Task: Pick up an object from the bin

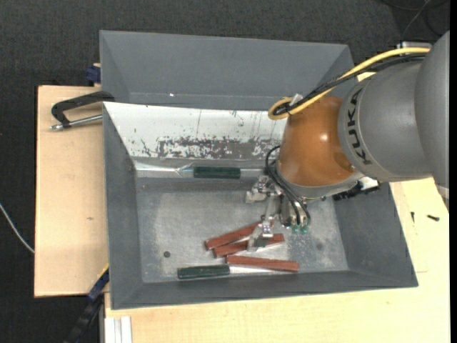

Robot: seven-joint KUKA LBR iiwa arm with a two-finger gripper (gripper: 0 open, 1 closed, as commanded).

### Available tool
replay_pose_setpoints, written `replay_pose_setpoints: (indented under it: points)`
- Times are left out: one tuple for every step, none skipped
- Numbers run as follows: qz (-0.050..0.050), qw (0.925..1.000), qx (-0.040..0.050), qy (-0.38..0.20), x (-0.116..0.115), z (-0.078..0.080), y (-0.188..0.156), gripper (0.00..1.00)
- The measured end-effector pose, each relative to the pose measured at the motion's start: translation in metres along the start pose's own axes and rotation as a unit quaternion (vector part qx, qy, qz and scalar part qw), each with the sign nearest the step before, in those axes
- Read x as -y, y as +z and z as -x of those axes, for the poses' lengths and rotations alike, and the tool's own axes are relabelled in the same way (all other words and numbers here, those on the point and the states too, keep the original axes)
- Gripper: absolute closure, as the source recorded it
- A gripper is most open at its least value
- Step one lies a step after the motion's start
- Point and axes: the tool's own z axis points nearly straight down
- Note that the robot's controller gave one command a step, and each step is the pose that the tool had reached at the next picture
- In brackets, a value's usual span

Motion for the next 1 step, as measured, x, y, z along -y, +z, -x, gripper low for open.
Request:
replay_pose_setpoints:
  points:
    - [0.000, 1.0000, 0.0039, -0.001, -0.0002, 0.0018, -0.0046, 0.00]
